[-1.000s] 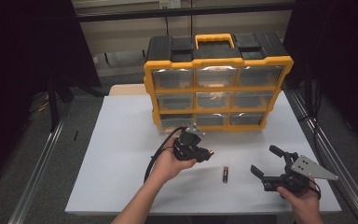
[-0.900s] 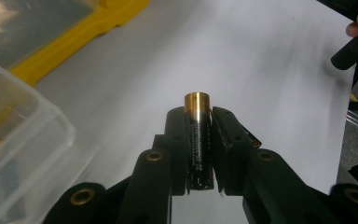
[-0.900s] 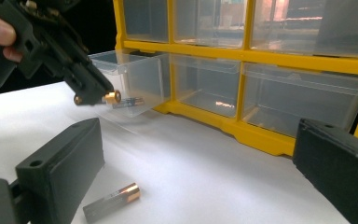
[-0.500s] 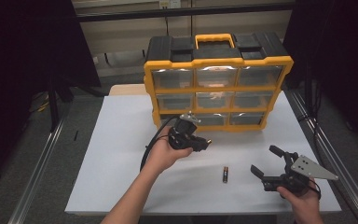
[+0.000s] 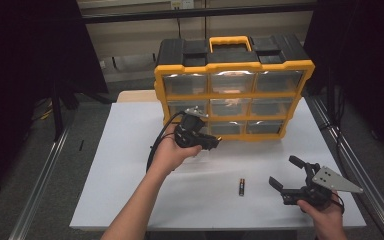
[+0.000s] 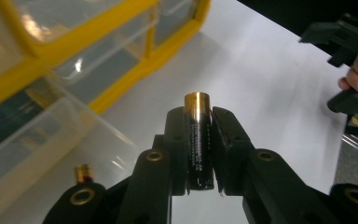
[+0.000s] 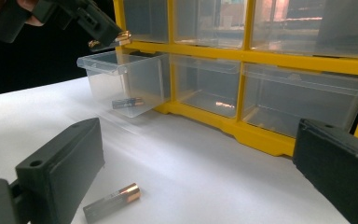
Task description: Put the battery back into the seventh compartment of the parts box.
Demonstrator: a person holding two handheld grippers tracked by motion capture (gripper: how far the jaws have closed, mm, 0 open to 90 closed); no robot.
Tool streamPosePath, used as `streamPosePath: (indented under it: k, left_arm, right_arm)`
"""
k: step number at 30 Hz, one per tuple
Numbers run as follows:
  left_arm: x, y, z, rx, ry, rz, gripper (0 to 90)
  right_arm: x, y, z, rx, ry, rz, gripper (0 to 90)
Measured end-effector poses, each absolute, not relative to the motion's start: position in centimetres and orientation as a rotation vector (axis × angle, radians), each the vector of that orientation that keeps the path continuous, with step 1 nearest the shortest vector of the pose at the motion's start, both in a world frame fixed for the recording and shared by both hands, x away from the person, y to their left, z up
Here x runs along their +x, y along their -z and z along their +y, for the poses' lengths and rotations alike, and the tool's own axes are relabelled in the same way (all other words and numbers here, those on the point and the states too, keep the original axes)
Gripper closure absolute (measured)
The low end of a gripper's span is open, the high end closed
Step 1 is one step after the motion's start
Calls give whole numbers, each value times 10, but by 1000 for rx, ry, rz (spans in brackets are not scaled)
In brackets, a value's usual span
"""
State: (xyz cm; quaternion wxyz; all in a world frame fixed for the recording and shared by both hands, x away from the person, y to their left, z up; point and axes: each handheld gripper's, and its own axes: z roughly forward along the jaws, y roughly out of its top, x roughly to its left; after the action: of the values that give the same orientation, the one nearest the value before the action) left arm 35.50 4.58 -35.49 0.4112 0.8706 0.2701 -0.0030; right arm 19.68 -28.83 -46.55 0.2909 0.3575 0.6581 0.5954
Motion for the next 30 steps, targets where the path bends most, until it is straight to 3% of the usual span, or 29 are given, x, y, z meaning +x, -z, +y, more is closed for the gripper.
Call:
streamPosePath:
  k: [21,30]
  left_arm:
    - [384,358,79,2130,-151,865,773]
    - [386,369,87,2191,-160,896,772]
  right_arm:
    - [197,465,-289,957,-1588,1755,16]
    - [197,465,-289,951,-1589,1758,16]
